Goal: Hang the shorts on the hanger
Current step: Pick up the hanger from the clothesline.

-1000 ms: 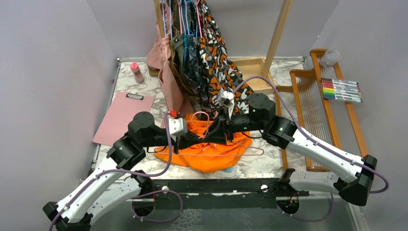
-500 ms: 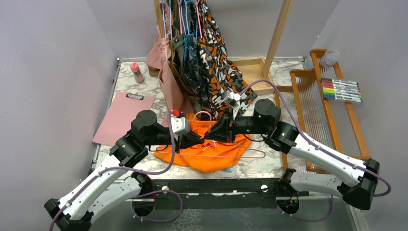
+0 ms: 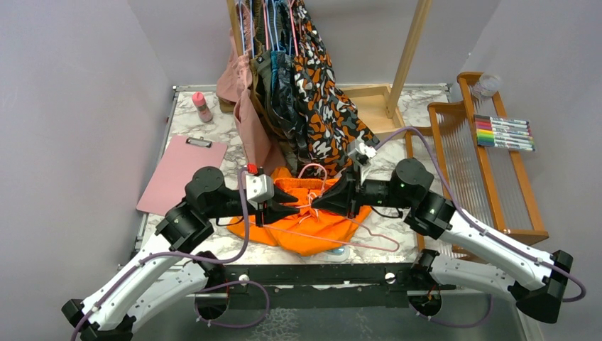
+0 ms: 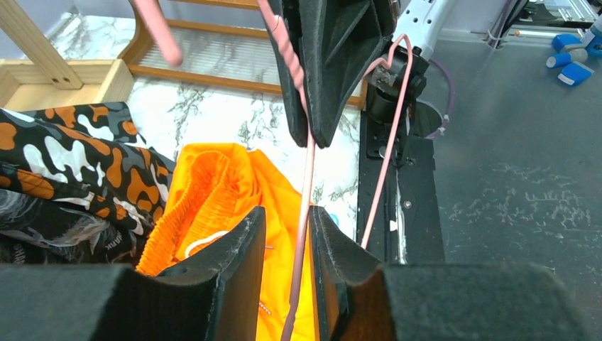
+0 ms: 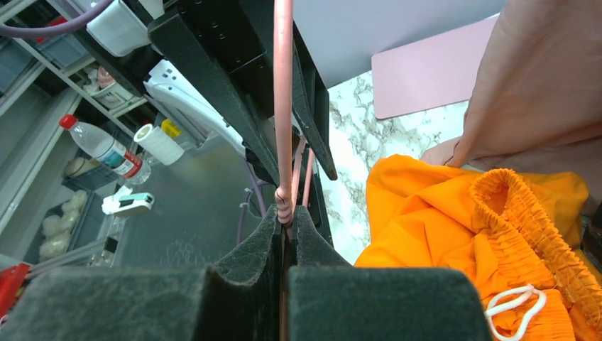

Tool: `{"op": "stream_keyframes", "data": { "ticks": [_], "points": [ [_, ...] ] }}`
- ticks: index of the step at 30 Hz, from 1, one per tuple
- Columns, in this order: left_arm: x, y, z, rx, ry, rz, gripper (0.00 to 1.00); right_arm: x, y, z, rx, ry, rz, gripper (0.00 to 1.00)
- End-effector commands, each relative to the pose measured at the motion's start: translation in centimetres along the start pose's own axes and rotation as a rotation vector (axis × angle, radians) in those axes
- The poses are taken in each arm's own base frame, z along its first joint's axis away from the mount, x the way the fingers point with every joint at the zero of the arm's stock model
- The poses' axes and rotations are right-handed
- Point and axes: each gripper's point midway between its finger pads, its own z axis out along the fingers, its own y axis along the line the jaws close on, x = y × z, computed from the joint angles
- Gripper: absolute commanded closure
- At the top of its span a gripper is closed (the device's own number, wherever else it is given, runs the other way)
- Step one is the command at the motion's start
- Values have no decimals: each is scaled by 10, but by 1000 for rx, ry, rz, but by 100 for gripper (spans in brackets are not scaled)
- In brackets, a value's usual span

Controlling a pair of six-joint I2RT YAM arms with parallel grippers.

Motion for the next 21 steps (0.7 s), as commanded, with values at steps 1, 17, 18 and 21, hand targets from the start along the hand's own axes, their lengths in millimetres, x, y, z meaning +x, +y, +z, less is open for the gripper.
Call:
{"op": "stream_keyframes", "data": {
  "ticks": [1, 17, 18, 21],
  "points": [
    [7, 9, -2, -54, 19, 15, 69, -12, 8, -4, -13, -72, -22, 99],
    [4, 10, 6, -15, 19, 21, 100, -6, 15, -4, -61, -29, -28, 99],
    [2, 9, 6, -14, 16, 27, 100, -5, 15, -4, -61, -18, -31, 99],
    [-1, 9, 5, -9, 10, 42, 100, -1, 15, -5, -60, 22, -38, 94]
  ]
}}
